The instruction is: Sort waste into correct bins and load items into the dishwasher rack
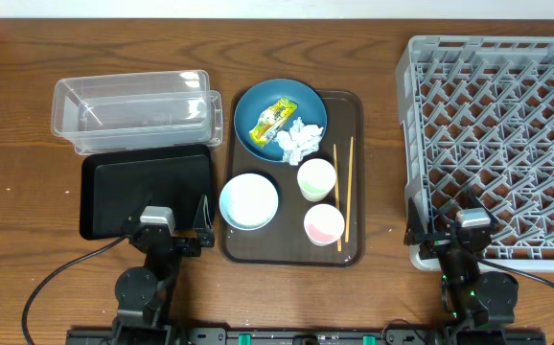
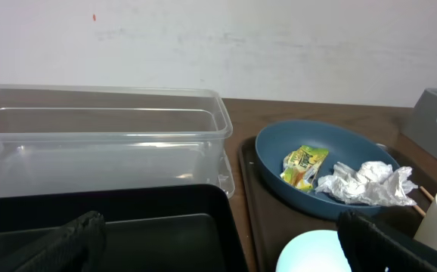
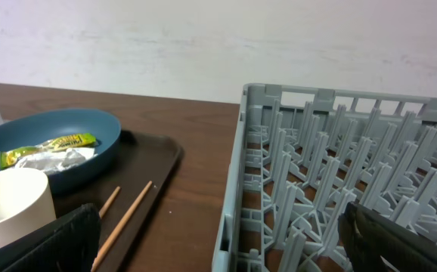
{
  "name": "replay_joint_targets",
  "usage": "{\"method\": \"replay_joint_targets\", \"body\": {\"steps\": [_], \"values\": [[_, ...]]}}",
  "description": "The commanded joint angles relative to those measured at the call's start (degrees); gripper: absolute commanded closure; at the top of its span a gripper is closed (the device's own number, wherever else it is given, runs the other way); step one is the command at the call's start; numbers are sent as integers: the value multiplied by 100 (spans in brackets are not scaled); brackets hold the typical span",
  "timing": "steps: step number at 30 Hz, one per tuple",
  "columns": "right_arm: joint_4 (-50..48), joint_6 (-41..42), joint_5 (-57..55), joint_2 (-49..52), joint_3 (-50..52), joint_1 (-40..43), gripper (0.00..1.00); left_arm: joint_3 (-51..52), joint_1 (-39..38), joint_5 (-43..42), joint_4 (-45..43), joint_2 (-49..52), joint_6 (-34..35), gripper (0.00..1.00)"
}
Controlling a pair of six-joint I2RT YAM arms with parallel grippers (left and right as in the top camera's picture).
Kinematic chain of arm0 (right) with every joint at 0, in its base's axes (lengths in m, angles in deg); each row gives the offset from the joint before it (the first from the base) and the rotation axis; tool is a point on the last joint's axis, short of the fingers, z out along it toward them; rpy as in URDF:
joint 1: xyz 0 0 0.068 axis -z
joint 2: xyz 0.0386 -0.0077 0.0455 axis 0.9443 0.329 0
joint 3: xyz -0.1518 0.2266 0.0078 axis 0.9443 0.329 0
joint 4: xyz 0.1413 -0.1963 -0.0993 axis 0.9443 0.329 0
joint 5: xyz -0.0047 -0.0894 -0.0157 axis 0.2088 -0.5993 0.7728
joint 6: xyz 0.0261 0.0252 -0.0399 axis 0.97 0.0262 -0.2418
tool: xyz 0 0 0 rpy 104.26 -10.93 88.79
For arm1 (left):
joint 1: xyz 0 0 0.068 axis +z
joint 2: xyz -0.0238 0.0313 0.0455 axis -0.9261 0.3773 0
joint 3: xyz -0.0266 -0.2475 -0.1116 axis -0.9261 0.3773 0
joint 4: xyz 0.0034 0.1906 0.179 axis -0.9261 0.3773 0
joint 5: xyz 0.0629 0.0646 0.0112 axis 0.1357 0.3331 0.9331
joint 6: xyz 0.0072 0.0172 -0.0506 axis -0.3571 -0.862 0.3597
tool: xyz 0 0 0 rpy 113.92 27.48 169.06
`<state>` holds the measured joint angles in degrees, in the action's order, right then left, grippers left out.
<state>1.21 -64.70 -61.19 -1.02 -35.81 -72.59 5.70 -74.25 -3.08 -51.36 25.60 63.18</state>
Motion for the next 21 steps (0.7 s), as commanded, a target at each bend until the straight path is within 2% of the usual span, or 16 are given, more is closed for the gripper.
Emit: {"method": "replay_joint_targets", "body": {"steps": [1,13,17,21], "values": [[0,-26,-20,-15,24,-57,1,50,35,39,256,-37,-94,0],[-2,-26,2,-15,24,-59,1,50,35,35,264,-37,-85,0],[-2,0,-15,-15,24,-57,1,50,35,22,264,-20,195,0],[2,503,-17,-9,7,-57,1,-122,35,17,313,136,273,0]]}}
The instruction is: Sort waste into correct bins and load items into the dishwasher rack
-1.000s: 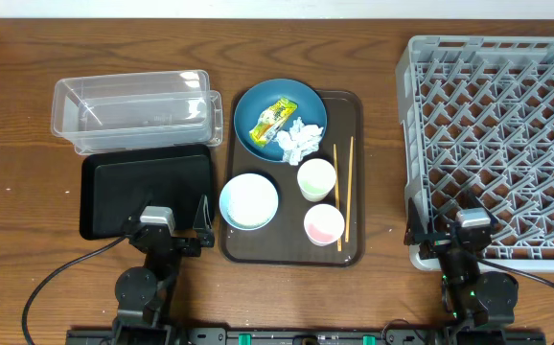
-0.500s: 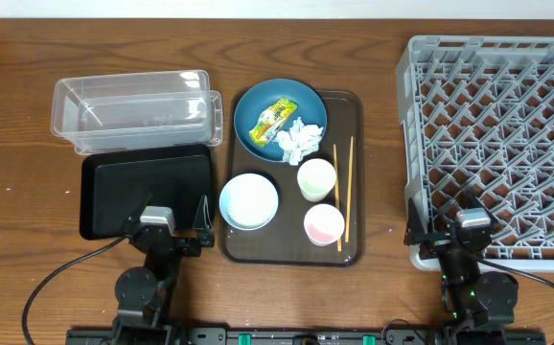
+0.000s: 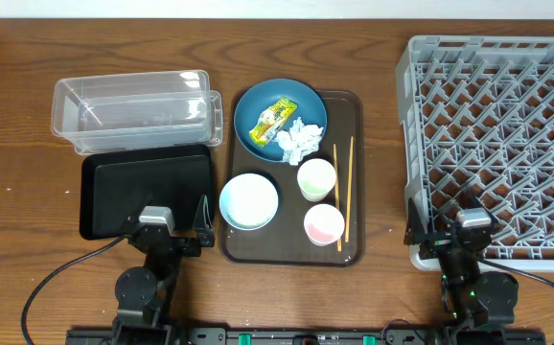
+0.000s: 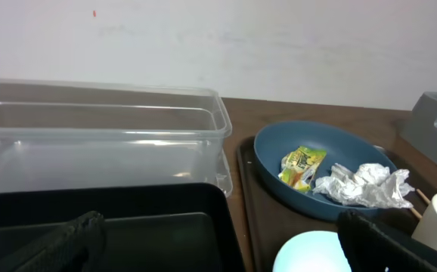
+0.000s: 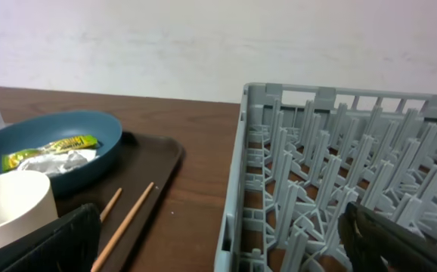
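Observation:
A brown tray (image 3: 354, 105) holds a blue plate (image 3: 253, 110) with a yellow-green wrapper (image 3: 272, 117) and crumpled white paper (image 3: 298, 142). Also on the tray are a white bowl (image 3: 249, 200), a white cup (image 3: 316, 178), a pink-lined cup (image 3: 323, 224) and two chopsticks (image 3: 344, 192). My left gripper (image 3: 172, 230) stands open and empty at the near edge of the black bin (image 3: 143, 187). My right gripper (image 3: 450, 230) is open and empty at the near left corner of the grey dishwasher rack (image 3: 493, 125). The left wrist view shows the plate (image 4: 279, 147), the right wrist view the chopsticks (image 5: 124, 223).
A clear plastic bin (image 3: 133, 110) sits behind the black bin at the left. The rack fills the right side of the table up to its far edge. Bare wood lies between the tray and the rack (image 3: 382, 172).
The left wrist view has shifted a trifle, with the clear bin sitting slightly higher in it. Nothing on the table has moved and both grippers are still open.

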{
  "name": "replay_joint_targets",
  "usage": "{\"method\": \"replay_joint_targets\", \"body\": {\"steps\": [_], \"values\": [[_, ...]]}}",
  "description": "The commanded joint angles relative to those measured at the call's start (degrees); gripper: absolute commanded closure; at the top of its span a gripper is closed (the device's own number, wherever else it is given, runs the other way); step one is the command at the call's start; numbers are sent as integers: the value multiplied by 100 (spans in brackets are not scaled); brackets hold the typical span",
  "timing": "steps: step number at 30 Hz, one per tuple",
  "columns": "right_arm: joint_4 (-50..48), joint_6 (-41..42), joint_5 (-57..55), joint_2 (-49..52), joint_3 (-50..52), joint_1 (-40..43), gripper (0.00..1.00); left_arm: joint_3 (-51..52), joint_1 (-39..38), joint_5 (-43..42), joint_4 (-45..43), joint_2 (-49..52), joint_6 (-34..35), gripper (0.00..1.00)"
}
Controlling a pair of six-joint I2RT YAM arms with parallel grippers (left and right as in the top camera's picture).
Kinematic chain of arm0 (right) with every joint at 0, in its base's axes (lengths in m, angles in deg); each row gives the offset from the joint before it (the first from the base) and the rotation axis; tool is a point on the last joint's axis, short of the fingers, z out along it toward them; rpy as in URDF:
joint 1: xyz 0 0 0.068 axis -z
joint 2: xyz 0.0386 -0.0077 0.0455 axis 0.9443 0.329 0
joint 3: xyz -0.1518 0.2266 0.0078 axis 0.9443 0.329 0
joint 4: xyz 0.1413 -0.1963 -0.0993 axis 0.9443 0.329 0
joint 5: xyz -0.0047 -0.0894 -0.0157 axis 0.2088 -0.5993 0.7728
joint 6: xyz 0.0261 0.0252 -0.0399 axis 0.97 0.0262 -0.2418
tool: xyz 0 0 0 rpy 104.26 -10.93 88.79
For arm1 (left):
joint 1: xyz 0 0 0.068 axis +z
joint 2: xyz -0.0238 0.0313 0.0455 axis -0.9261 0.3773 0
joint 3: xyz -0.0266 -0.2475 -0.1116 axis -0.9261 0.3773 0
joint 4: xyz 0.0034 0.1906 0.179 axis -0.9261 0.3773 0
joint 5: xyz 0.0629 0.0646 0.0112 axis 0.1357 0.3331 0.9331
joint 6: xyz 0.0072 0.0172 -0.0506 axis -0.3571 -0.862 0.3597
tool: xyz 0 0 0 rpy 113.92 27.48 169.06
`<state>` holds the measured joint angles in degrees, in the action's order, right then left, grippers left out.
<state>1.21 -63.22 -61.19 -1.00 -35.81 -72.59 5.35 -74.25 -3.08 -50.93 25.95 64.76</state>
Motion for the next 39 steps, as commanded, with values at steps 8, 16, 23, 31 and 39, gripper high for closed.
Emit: {"method": "replay_joint_targets", "body": {"steps": [8,16,23,31,39], "values": [[579,590,195,304,-826,-57,1,-1491,35,17,1001,1613,219,0],[1891,575,199,1915,-2439,-57,1,-3998,35,-623,2691,4079,223,0],[3425,577,142,3788,-4120,-48,1,-6011,35,-732,5289,5788,223,0],[3886,533,181,4795,-4664,-42,1,-6293,35,-1047,5180,6192,227,0],[3901,535,181,4839,-4664,-42,1,-6360,-203,-1292,3324,6828,378,1]]}}
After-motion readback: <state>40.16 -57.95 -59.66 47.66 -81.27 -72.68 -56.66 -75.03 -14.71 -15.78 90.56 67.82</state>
